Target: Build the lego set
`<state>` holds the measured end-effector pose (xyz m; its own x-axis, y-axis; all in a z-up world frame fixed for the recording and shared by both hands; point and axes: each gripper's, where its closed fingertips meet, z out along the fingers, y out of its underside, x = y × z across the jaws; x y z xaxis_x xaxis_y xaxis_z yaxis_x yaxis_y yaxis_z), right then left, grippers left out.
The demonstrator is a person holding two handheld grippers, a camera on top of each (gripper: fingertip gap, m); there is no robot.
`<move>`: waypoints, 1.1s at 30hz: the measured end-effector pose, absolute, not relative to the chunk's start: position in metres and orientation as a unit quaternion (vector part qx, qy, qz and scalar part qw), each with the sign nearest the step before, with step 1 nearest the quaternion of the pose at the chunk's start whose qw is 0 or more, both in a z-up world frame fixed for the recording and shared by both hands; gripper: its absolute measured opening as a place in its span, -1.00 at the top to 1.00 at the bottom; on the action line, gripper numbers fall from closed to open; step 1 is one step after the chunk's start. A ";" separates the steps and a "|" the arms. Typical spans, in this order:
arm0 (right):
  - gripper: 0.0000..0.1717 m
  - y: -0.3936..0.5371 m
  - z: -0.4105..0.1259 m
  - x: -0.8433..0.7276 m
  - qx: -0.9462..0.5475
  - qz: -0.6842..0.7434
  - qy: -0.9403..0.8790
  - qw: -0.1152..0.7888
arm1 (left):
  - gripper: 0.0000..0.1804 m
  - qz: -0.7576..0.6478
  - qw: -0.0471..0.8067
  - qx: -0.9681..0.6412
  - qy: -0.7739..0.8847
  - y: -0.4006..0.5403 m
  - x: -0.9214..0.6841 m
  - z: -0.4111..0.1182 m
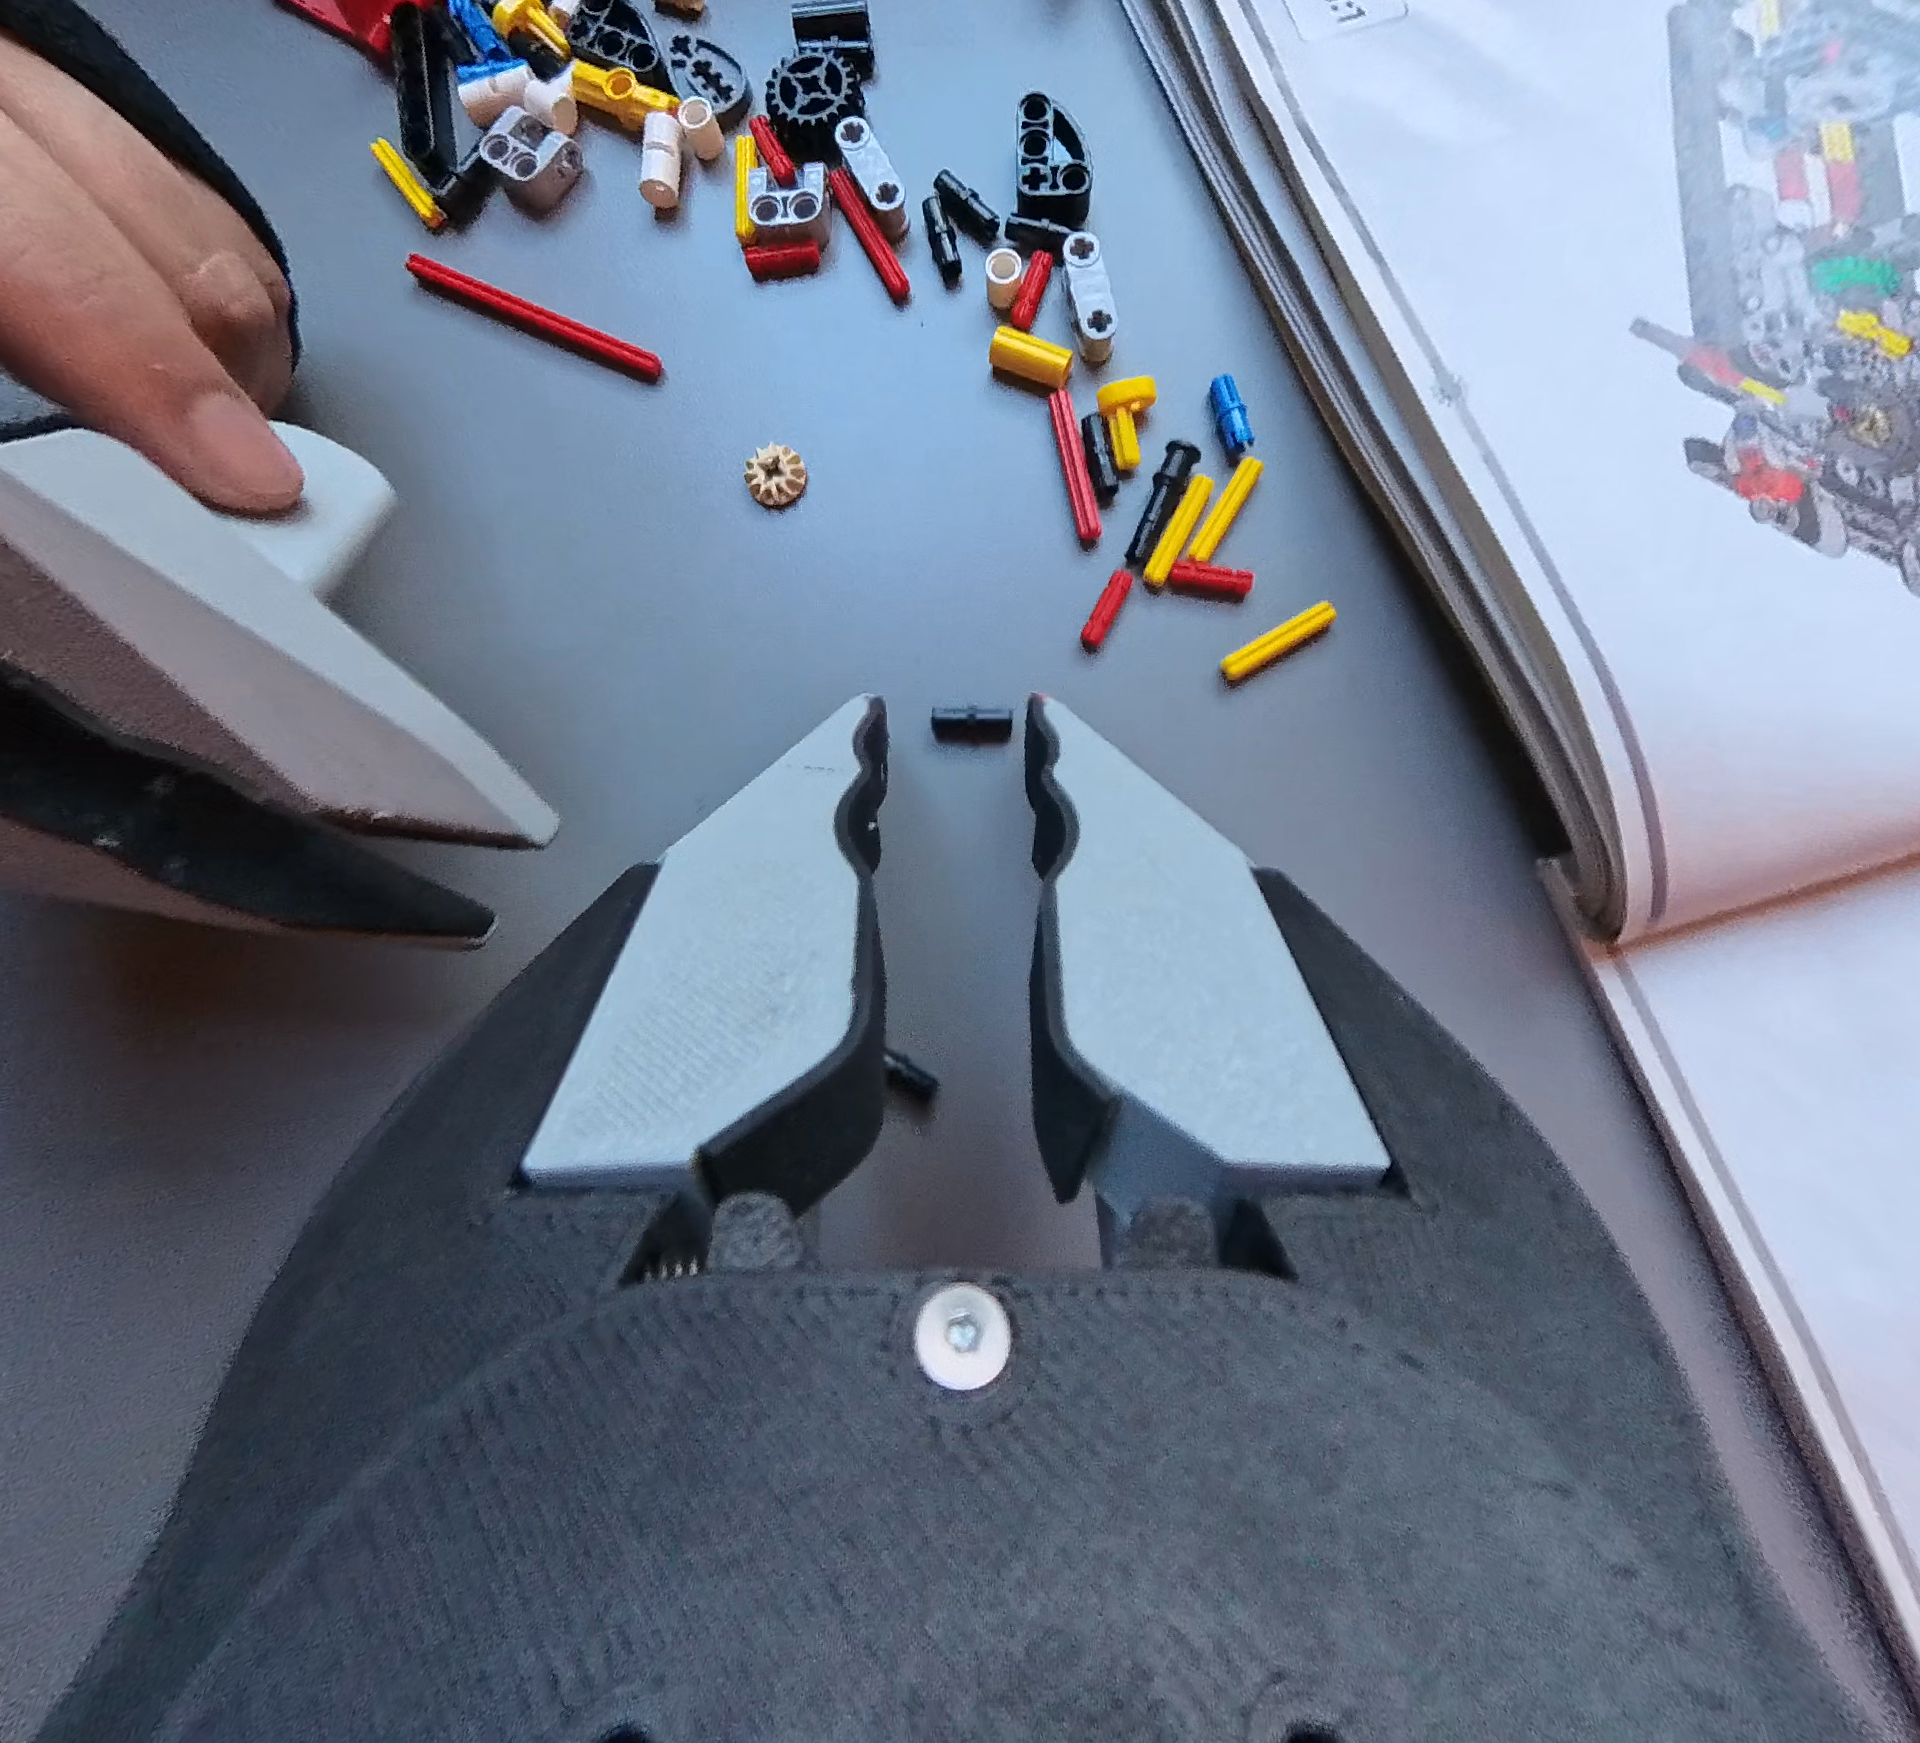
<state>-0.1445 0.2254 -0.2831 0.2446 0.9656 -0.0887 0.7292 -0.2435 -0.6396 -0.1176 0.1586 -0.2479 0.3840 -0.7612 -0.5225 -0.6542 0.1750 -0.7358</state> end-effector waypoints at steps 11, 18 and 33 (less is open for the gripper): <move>0.86 0.226 -0.279 -0.111 -0.769 0.200 -0.563 0.227 | 0.76 -0.056 0.535 -0.638 0.551 0.157 -0.117 -0.244; 0.86 0.201 -0.277 -0.067 -0.793 0.186 -0.541 0.207 | 0.76 -0.056 0.533 -0.635 0.557 0.154 -0.115 -0.246; 0.78 0.200 -0.259 -0.083 -0.765 0.241 -0.546 0.244 | 0.75 -0.067 0.526 -0.638 0.558 0.152 -0.112 -0.249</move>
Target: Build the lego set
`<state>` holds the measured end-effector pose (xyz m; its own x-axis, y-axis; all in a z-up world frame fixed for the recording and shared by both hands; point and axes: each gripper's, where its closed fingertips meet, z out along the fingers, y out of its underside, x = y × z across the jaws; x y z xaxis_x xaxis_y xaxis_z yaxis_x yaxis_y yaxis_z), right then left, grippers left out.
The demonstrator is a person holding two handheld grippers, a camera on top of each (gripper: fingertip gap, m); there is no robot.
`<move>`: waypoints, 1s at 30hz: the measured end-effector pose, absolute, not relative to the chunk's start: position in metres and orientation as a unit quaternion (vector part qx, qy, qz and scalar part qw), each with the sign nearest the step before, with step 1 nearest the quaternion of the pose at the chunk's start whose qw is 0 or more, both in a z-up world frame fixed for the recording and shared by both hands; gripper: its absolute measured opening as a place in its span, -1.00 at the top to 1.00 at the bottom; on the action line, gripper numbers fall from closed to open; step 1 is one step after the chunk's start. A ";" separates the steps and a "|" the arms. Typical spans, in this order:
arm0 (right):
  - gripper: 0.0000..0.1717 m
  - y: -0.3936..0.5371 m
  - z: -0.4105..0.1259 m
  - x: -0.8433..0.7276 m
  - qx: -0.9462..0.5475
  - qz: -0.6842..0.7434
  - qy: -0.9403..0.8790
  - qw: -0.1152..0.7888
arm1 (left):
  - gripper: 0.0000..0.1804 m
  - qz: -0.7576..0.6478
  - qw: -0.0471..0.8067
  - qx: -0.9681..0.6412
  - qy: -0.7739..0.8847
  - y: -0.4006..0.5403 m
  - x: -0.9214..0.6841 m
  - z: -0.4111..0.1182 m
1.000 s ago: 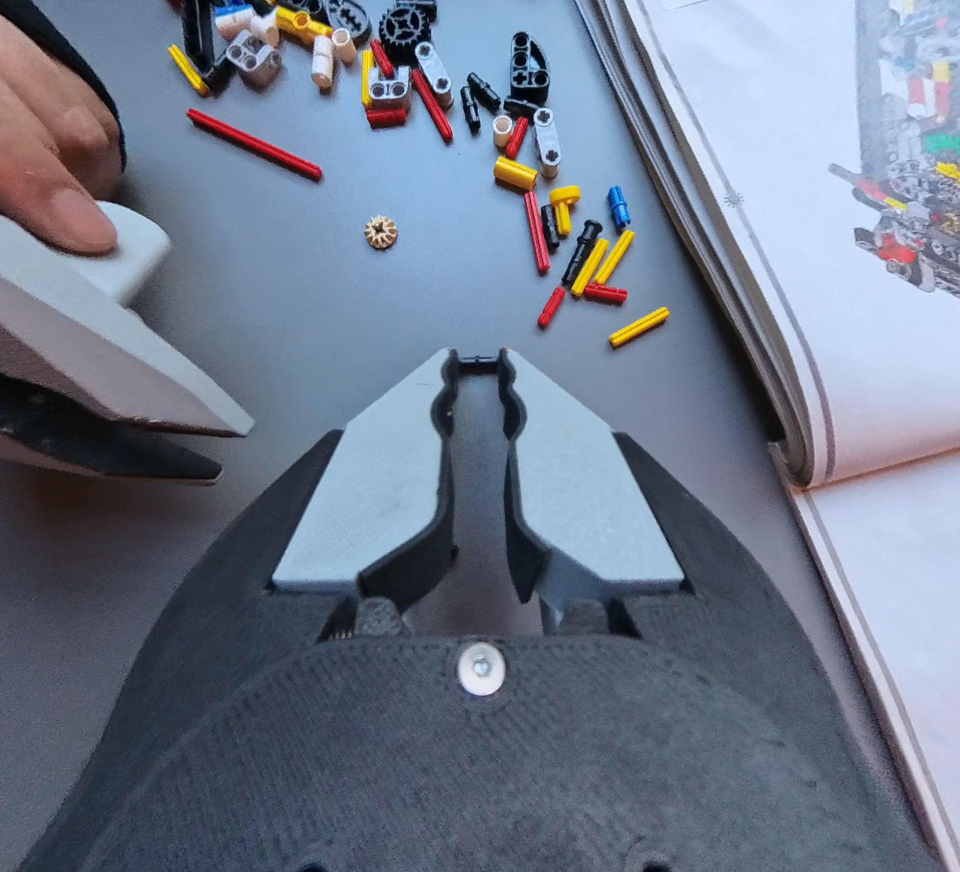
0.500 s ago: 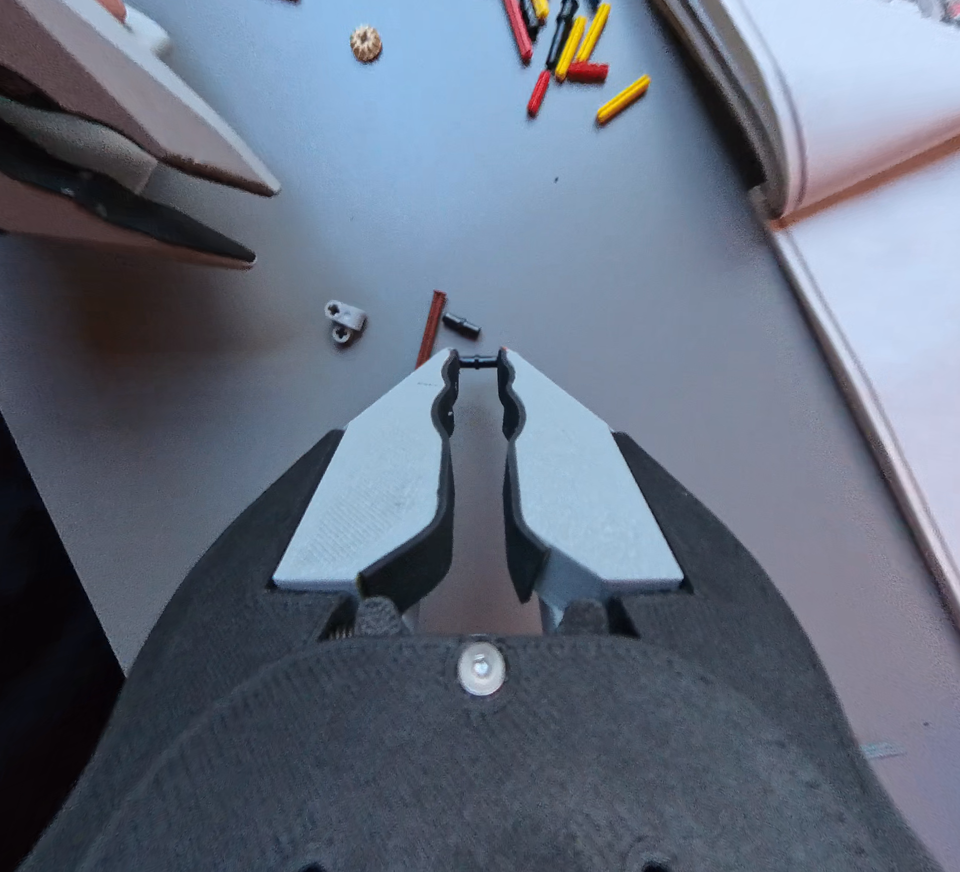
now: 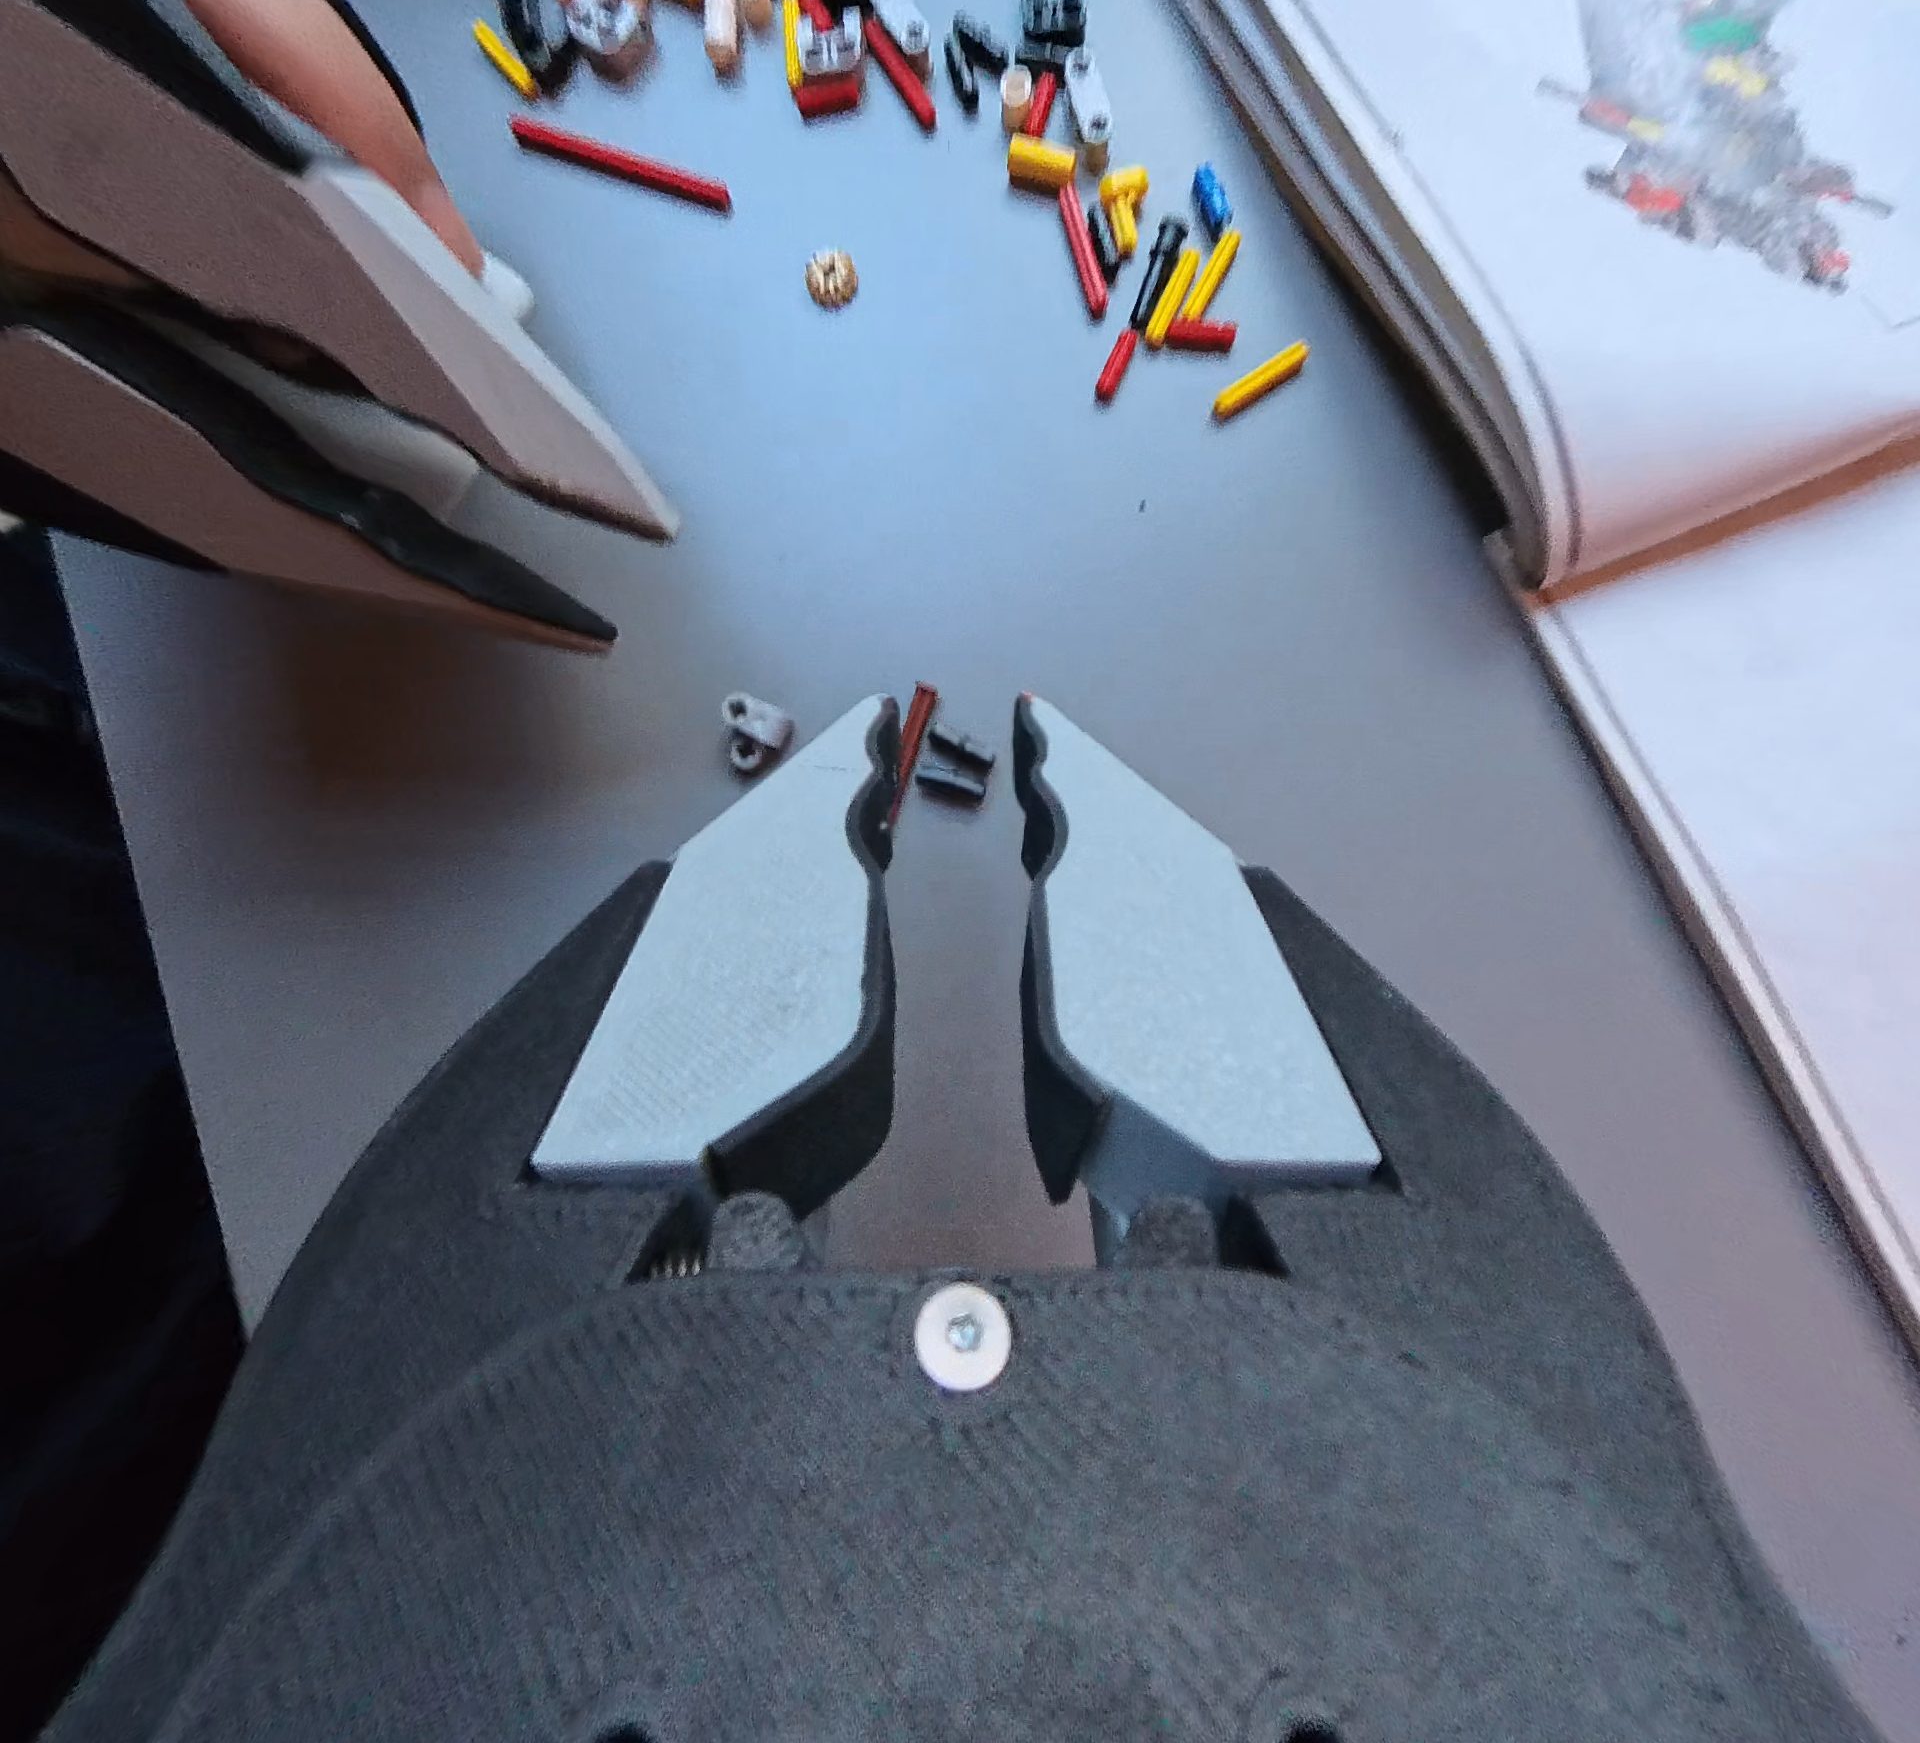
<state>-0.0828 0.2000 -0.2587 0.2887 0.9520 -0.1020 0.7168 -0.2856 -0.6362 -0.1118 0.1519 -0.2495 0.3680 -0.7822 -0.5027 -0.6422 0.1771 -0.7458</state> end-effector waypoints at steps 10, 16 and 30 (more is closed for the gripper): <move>0.79 0.251 -0.236 -0.121 -0.717 0.267 -0.514 0.388 | 0.75 -0.079 0.520 -0.644 0.556 0.151 -0.112 -0.250; 0.82 0.265 -0.237 -0.132 -0.701 0.296 -0.506 0.405 | 0.75 -0.089 0.510 -0.649 0.558 0.150 -0.110 -0.255; 0.88 0.260 -0.231 -0.136 -0.677 0.291 -0.510 0.444 | 0.76 -0.069 0.516 -0.640 0.565 0.151 -0.106 -0.256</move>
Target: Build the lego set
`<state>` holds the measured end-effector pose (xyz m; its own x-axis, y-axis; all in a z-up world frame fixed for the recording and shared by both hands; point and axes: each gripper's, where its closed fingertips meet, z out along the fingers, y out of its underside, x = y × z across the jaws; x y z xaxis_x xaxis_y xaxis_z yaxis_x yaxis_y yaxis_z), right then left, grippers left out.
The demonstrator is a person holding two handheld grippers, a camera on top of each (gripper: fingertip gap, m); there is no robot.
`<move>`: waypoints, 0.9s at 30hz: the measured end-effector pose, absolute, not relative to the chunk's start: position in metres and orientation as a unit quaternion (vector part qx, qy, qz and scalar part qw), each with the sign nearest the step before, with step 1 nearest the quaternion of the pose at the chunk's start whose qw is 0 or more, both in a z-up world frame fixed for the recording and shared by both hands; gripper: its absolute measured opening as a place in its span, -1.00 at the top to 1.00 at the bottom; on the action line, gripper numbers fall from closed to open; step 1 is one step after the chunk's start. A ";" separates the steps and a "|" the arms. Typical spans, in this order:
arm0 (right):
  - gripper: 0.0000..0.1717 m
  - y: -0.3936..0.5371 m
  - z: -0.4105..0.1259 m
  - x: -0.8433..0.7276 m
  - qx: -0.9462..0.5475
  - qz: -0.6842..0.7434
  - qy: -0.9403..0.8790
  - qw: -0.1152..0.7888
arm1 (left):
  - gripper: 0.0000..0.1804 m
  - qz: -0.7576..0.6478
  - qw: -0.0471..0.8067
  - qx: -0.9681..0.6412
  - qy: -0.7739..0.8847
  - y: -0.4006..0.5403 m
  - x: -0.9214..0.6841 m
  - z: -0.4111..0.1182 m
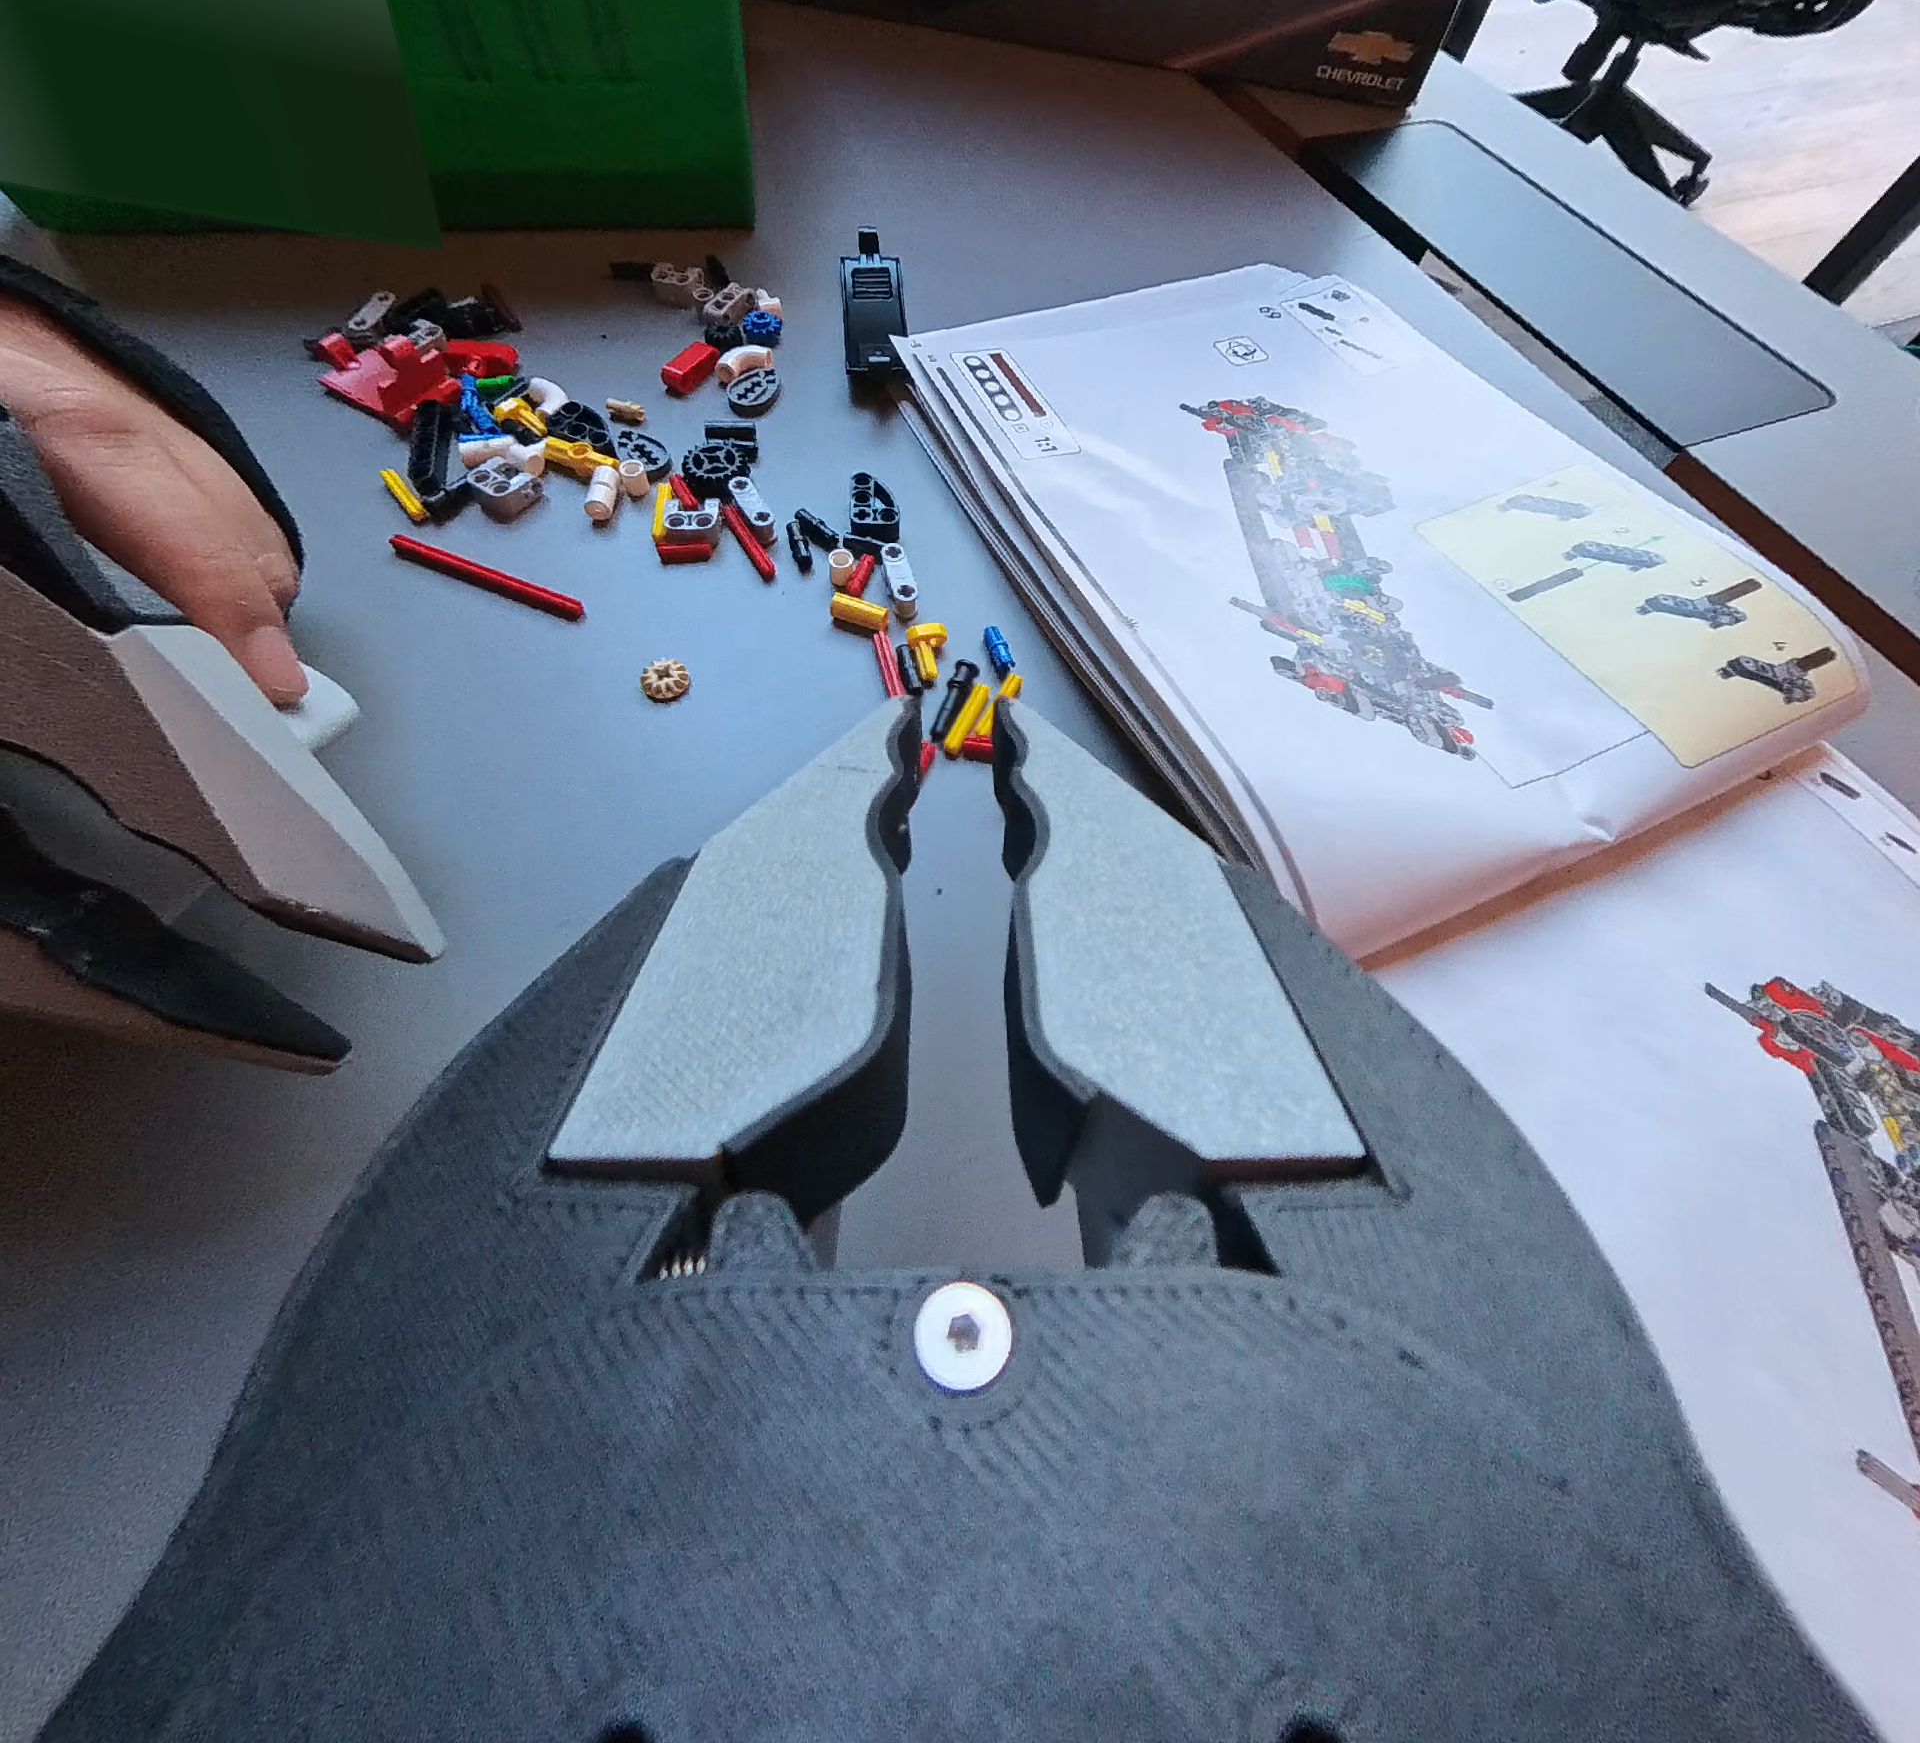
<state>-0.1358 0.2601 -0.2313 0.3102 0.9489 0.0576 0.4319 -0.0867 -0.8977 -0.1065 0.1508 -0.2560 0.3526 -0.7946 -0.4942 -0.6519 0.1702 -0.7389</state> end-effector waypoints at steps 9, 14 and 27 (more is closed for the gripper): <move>0.90 0.259 -0.244 -0.138 -0.682 0.279 -0.517 0.436 | 0.77 -0.065 0.523 -0.636 0.563 0.151 -0.109 -0.253; 0.90 0.262 -0.251 -0.138 -0.689 0.283 -0.514 0.424 | 0.77 -0.065 0.526 -0.633 0.564 0.150 -0.109 -0.251; 0.88 0.263 -0.263 -0.140 -0.703 0.277 -0.523 0.394 | 0.76 -0.059 0.521 -0.631 0.572 0.149 -0.109 -0.253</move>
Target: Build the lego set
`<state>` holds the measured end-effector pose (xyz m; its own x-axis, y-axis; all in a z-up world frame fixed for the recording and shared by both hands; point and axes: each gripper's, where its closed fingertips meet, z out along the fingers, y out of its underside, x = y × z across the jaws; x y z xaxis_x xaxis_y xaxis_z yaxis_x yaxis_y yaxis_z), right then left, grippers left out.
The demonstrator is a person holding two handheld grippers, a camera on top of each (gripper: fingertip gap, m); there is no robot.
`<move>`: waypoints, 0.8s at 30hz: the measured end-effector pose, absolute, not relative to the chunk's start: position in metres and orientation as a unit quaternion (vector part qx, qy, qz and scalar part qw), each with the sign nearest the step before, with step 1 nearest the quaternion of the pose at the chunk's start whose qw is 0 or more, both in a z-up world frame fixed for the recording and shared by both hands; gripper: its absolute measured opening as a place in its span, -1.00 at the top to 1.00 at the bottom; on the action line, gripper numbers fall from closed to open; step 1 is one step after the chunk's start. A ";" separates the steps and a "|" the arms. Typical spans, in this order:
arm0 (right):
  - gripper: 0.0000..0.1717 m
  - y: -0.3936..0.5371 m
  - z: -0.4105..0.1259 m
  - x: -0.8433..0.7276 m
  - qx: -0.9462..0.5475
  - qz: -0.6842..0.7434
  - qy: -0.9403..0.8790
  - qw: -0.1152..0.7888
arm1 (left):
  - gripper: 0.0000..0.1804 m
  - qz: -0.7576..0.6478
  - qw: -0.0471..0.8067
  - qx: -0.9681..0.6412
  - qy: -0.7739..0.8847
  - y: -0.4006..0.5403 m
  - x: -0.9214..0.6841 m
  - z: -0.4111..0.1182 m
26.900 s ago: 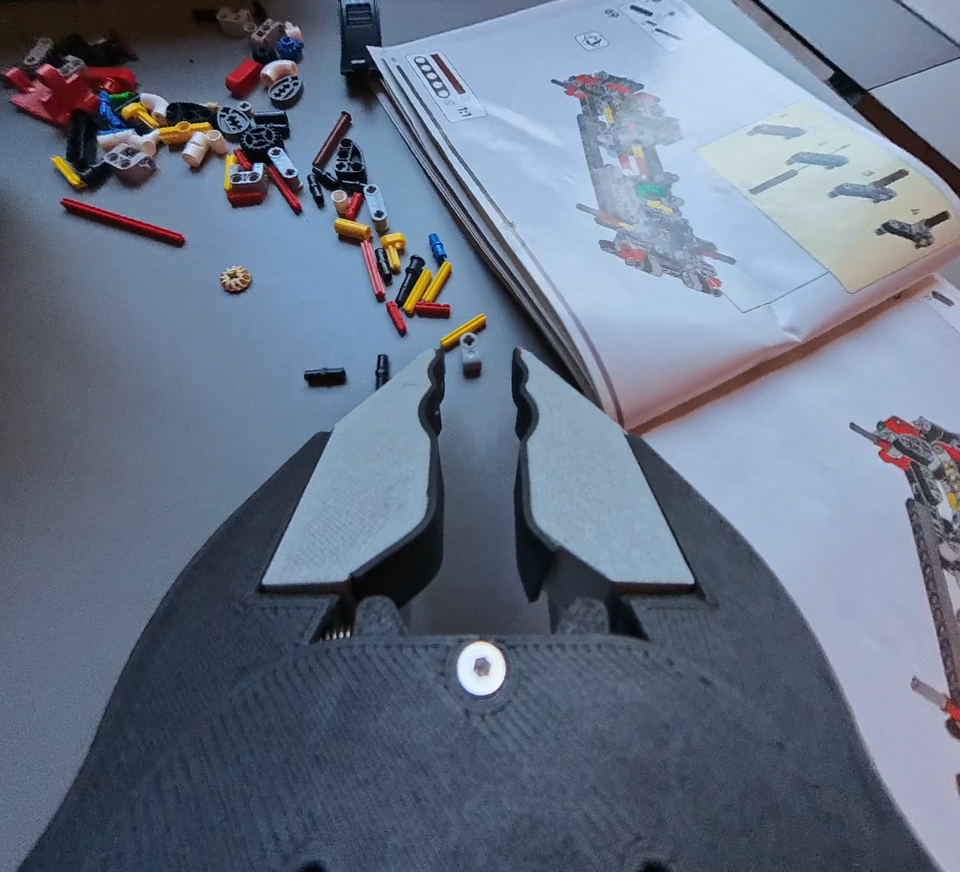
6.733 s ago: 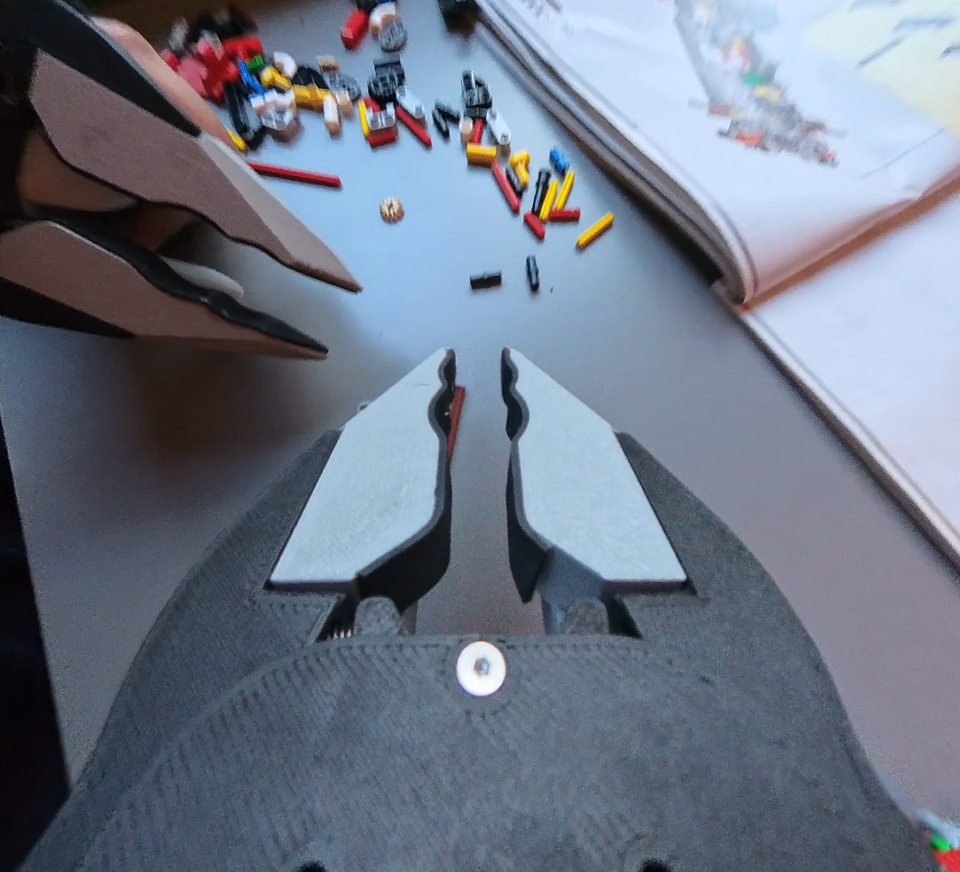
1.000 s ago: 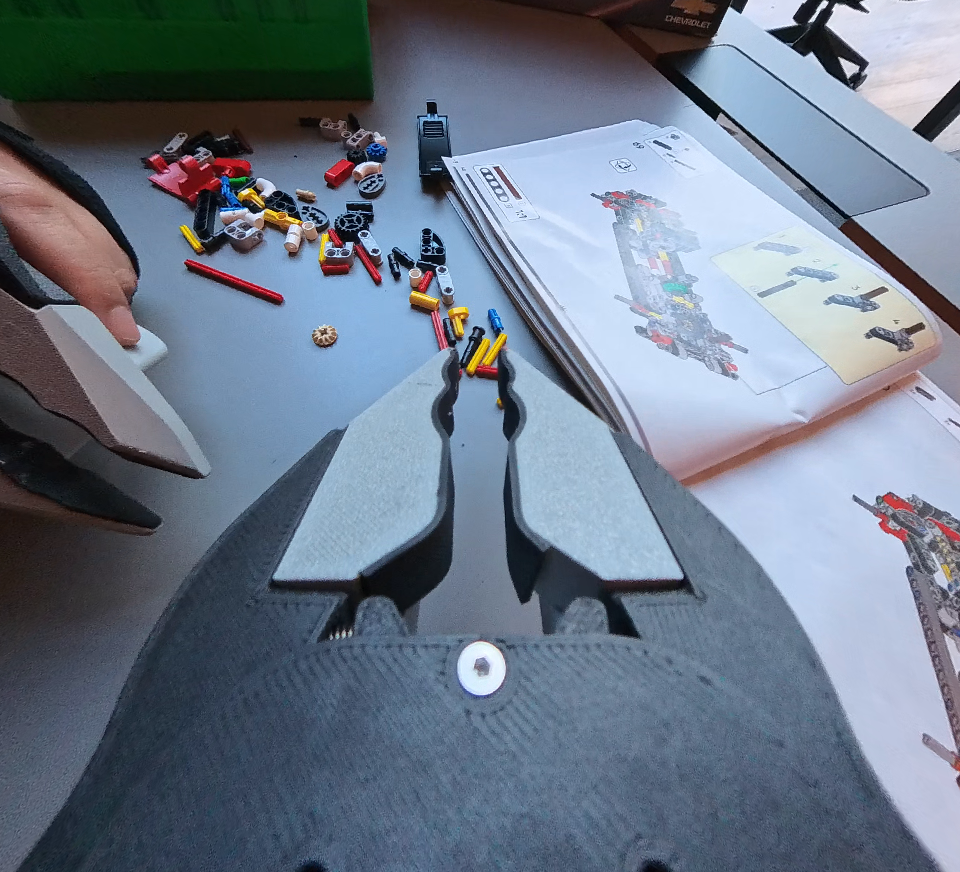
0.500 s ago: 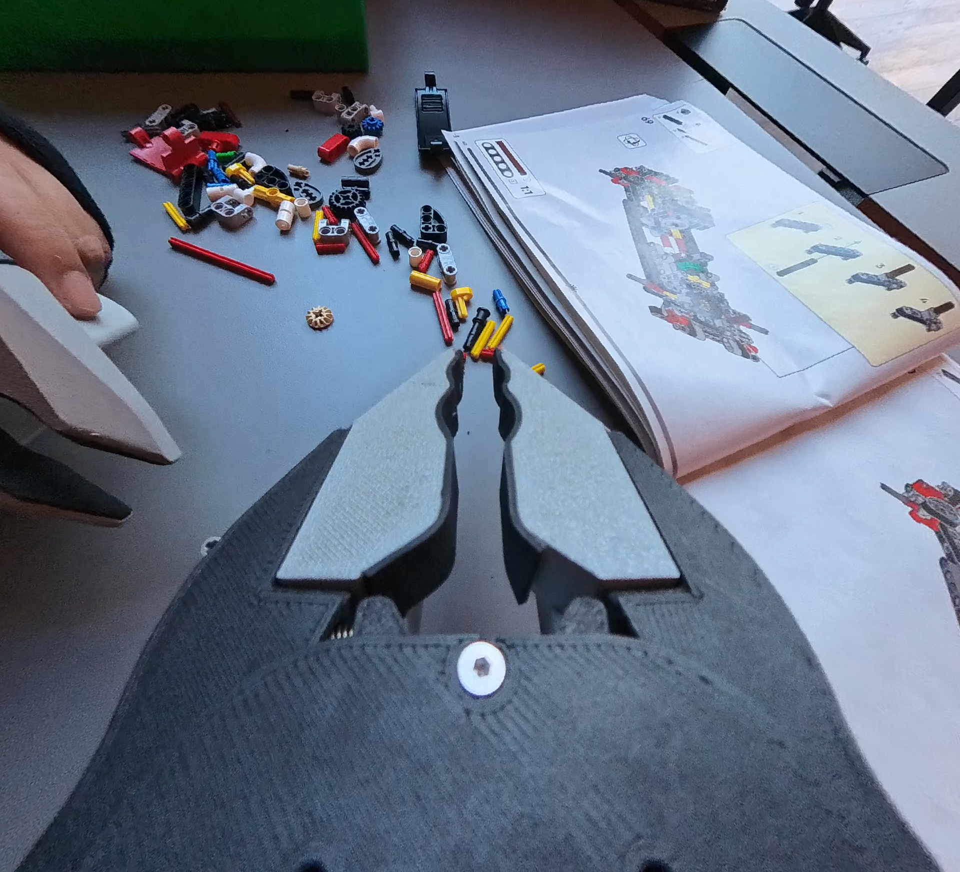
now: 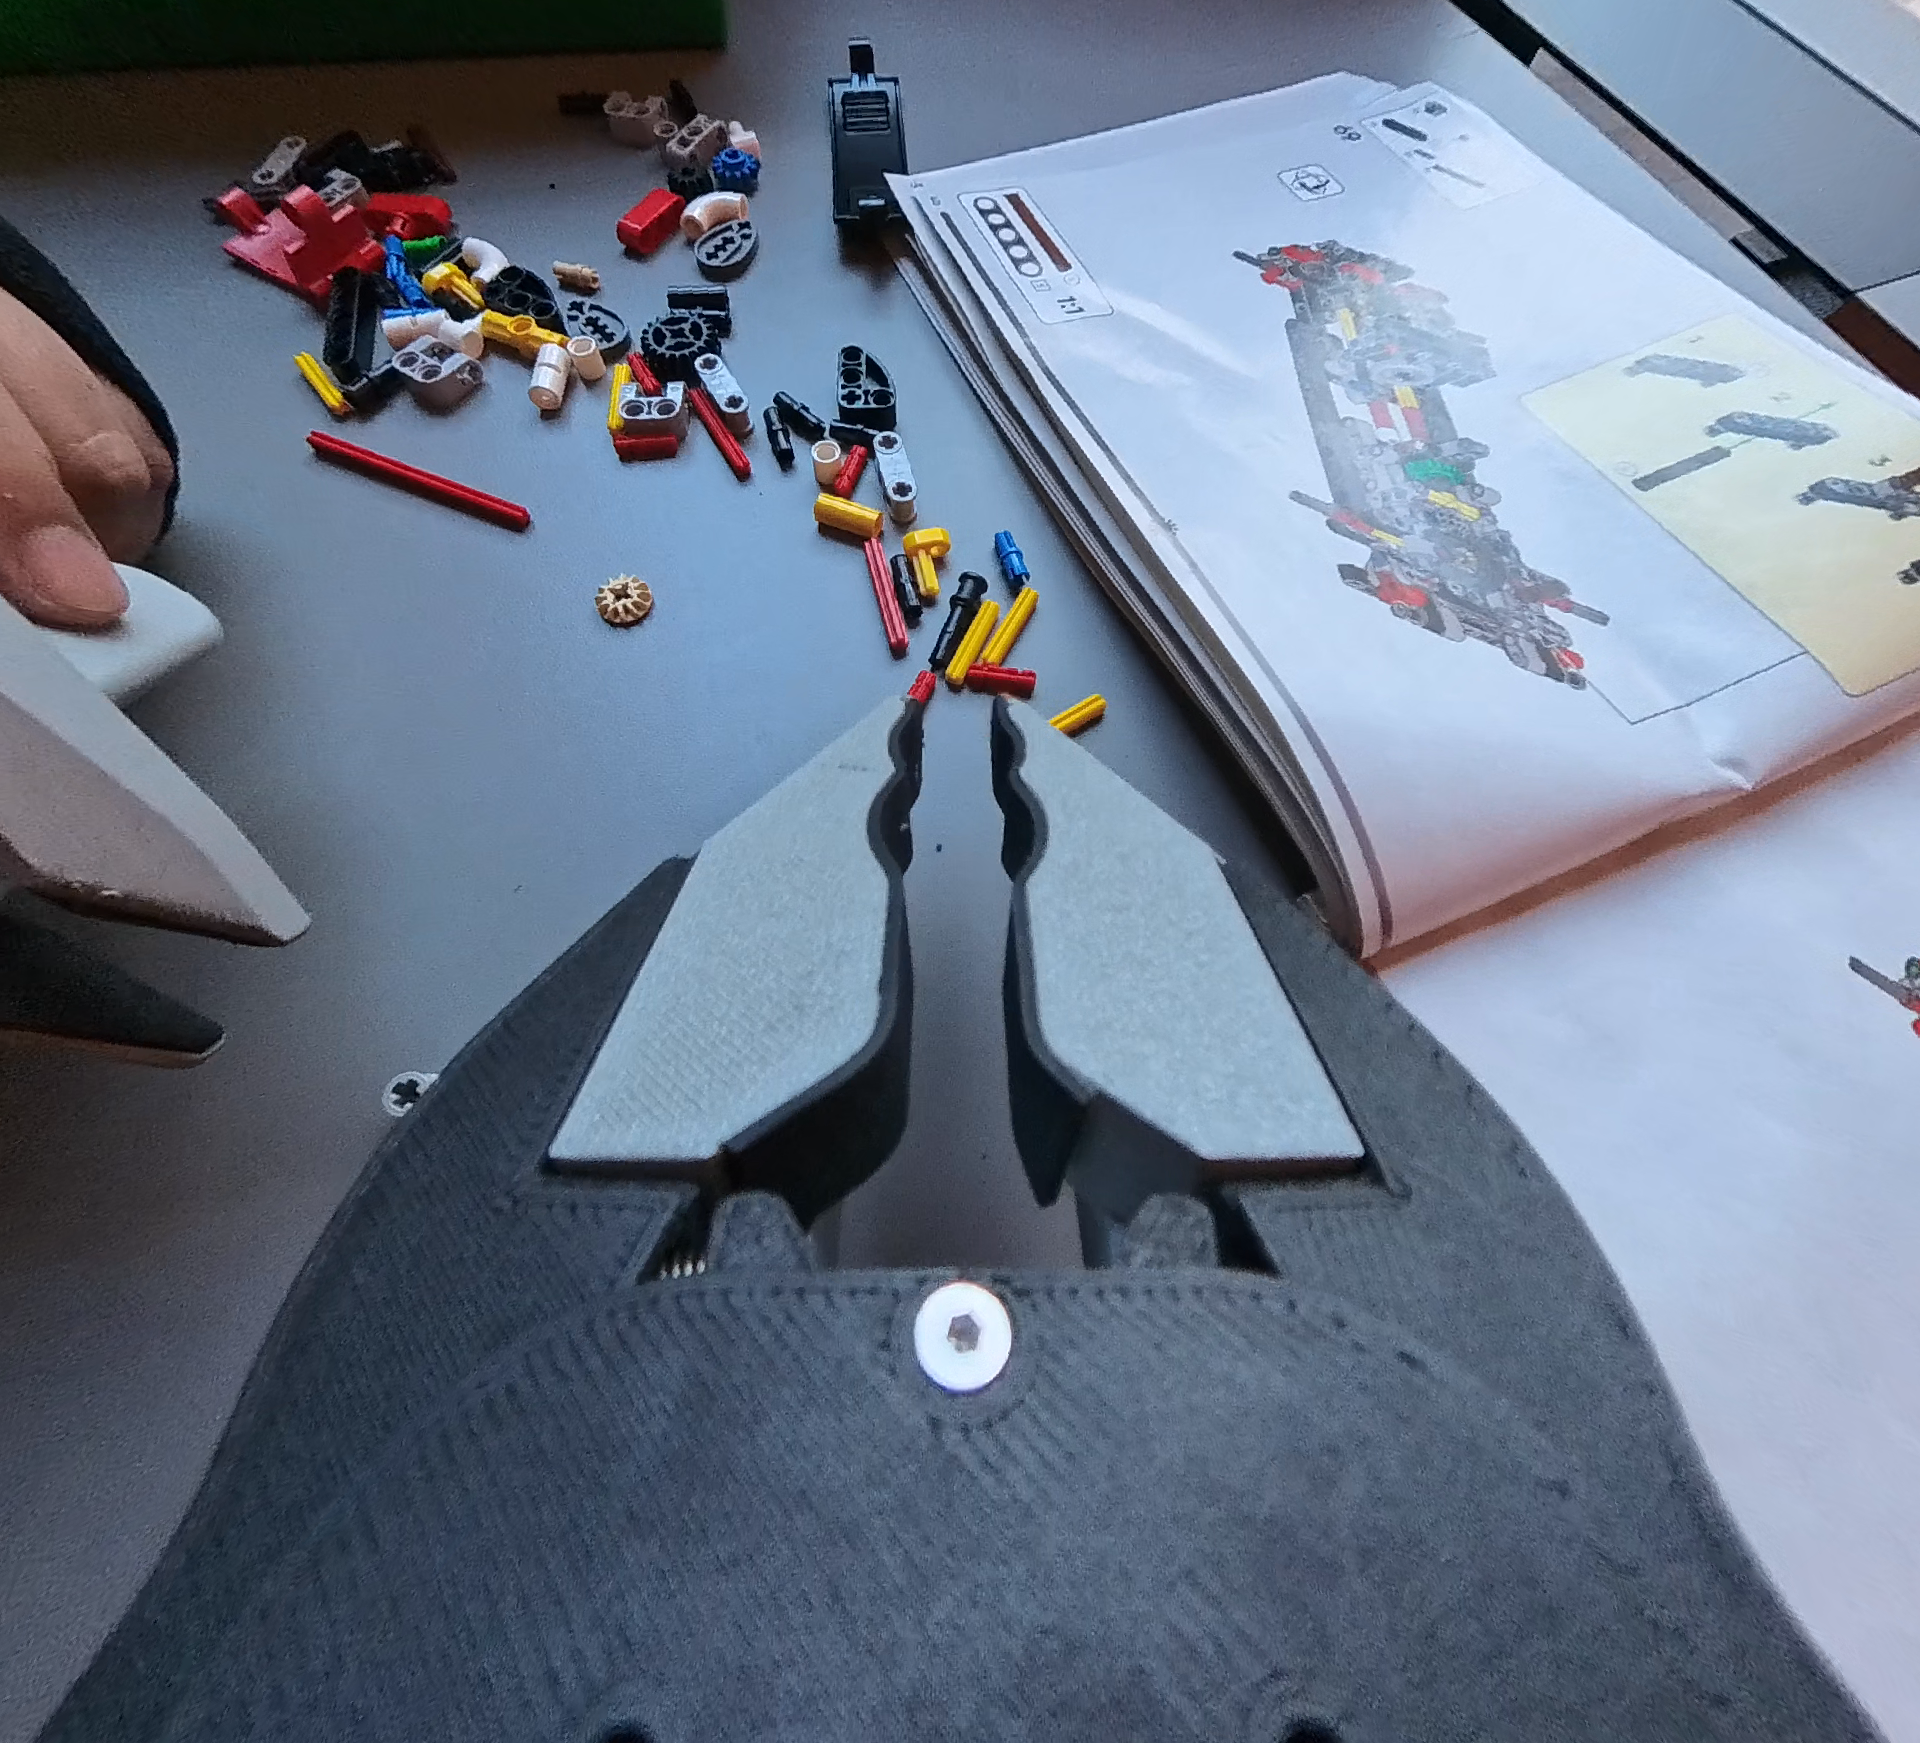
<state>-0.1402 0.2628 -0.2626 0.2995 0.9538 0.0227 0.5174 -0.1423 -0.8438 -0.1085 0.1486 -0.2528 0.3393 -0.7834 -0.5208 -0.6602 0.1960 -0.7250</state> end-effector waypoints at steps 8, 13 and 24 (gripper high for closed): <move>0.87 0.264 -0.261 -0.139 -0.706 0.288 -0.515 0.393 | 0.76 -0.057 0.519 -0.631 0.574 0.148 -0.108 -0.254; 0.88 0.263 -0.264 -0.140 -0.708 0.284 -0.520 0.385 | 0.77 -0.059 0.520 -0.631 0.573 0.148 -0.108 -0.254; 0.89 0.263 -0.264 -0.140 -0.711 0.295 -0.516 0.375 | 0.76 -0.061 0.518 -0.631 0.574 0.147 -0.108 -0.254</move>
